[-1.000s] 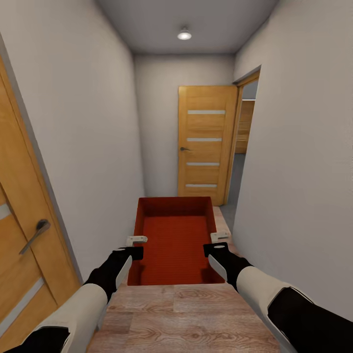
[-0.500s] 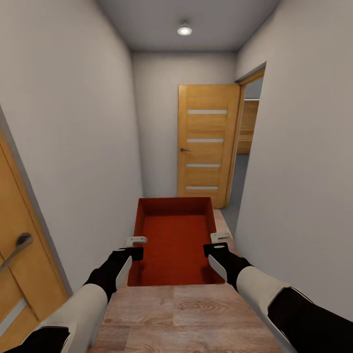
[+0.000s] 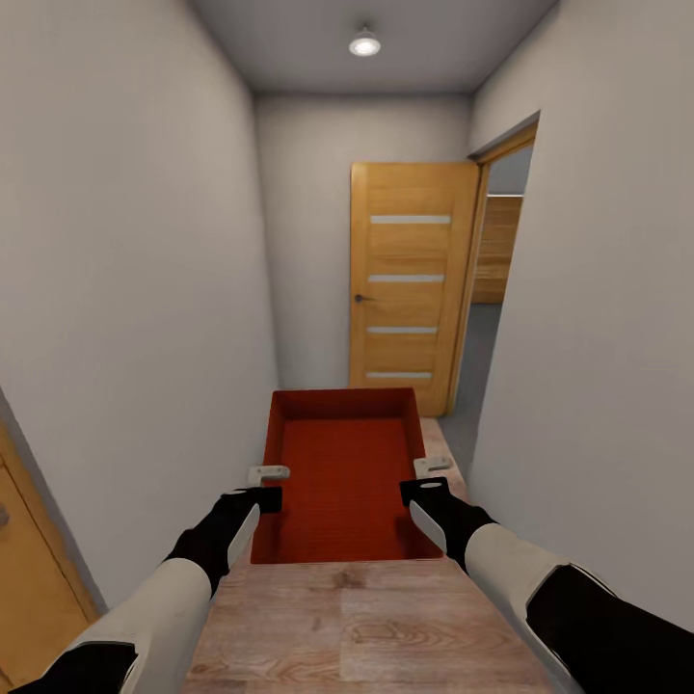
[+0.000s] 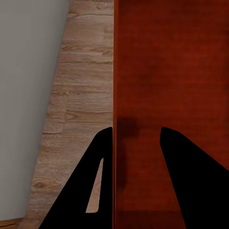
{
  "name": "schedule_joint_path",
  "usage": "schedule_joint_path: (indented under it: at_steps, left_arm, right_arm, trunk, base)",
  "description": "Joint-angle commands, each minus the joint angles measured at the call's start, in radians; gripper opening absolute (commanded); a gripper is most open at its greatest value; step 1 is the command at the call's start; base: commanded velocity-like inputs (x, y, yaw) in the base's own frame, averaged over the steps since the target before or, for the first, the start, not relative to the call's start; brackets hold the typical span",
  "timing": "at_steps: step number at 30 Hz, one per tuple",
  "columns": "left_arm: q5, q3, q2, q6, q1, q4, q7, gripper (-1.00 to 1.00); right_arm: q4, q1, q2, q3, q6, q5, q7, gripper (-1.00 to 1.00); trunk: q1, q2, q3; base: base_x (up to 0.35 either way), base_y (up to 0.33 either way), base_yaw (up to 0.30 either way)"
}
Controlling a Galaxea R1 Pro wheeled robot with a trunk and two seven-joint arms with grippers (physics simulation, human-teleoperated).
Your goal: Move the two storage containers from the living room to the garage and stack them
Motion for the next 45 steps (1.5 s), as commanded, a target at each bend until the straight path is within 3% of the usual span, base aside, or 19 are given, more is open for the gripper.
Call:
schedule_joint_path:
  at_steps: [1,45]
  left_arm:
    - [0.001,0.005,0.001,0.006,0.001,0.0,0.008,-1.0]
    - [0.001,0.003,0.001,0.006,0.001,0.003,0.008,-1.0]
  right_arm:
    - [-0.004,-0.001,-0.021,-0.018,-0.034,0.02,-0.007,-1.0]
    - [-0.004,-0.001,-0.022,-0.018,-0.034,0.02,-0.007,-1.0]
  trunk:
    - [0.001,-0.001,0.0]
    - [0.001,-0.001,0.0]
  base:
    - [0.32,0.0,0.0]
    - [0.32,0.0,0.0]
